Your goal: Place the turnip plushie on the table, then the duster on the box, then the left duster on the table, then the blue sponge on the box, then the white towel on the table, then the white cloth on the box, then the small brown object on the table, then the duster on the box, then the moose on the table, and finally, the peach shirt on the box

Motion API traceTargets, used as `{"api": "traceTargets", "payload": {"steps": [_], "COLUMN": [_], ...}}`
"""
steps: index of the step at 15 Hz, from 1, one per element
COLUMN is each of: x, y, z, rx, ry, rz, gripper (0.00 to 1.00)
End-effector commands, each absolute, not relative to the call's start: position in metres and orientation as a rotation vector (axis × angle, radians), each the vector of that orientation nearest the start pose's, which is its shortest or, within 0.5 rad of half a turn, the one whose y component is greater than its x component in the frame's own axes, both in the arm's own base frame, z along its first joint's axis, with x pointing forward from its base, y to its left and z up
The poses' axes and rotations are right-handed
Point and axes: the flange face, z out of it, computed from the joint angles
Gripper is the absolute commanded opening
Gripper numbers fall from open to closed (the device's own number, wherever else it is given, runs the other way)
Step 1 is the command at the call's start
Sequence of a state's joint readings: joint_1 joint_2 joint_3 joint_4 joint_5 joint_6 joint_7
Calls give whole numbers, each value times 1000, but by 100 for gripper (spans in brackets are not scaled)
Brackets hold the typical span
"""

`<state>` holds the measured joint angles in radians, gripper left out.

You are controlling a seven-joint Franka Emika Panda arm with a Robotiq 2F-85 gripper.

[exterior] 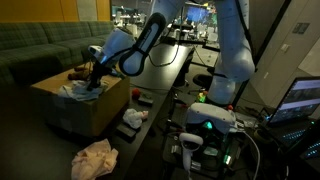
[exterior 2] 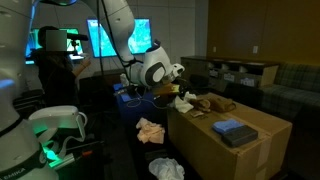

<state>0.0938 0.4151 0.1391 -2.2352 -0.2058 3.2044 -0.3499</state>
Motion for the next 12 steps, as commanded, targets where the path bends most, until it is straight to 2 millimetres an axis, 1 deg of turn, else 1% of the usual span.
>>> {"api": "traceTargets", "payload": {"steps": [1,3,6,8,12], "x": [569,569,570,572,577], "y": [159,163,166,161,151], "z": [273,286,309,327,362], "rx": [-2808,-2789,-2773,-2779,-2755], "ry": [-1124,-1117,-1093,-1059,-1014], "rz": [-892,-898,-879,-897,-827], "gripper": [0,3,3,3,3]}}
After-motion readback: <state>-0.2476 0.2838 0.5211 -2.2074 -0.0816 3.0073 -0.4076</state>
